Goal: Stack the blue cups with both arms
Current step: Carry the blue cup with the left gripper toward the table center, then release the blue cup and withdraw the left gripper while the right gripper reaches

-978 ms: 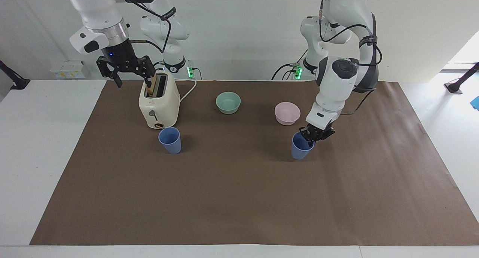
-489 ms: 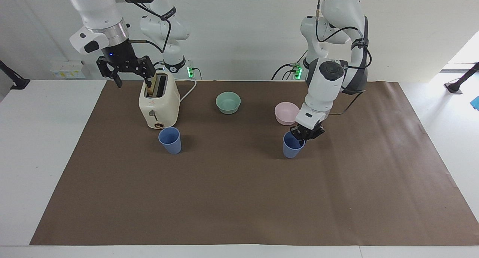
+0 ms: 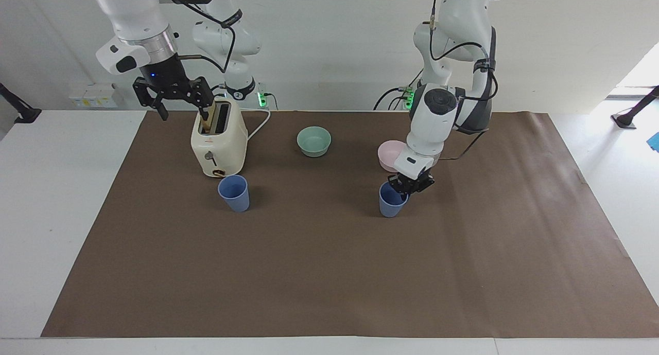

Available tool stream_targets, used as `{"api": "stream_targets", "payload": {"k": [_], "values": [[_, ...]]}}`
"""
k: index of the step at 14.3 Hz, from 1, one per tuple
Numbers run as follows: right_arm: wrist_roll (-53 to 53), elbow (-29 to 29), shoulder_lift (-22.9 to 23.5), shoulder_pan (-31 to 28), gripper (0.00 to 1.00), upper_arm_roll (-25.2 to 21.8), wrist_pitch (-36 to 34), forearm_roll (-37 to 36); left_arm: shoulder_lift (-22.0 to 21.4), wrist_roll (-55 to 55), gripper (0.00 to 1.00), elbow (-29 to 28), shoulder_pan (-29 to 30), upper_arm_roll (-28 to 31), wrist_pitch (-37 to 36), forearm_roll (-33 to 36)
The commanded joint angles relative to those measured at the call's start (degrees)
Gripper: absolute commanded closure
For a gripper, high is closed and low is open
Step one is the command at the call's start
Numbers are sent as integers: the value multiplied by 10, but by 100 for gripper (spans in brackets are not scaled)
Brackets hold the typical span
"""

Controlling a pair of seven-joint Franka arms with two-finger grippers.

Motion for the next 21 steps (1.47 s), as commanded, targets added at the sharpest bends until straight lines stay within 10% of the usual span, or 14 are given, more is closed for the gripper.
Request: {"api": "stream_targets", "payload": {"k": [1, 3, 7, 21], "values": [[-17, -10, -4, -9, 0, 3, 12, 9, -8, -35, 100, -8, -32, 8, 13, 3], [-17, -10, -4, -8, 0, 3, 12, 10, -9, -35, 93, -10, -34, 8, 12, 3], [-13, -10, -4, -8, 0, 3, 12, 10, -4, -23, 8, 3, -33, 9, 8, 3], [-10, -127, 86, 3, 0, 3, 181, 9, -96, 175, 0, 138, 110, 18, -260, 13]]}}
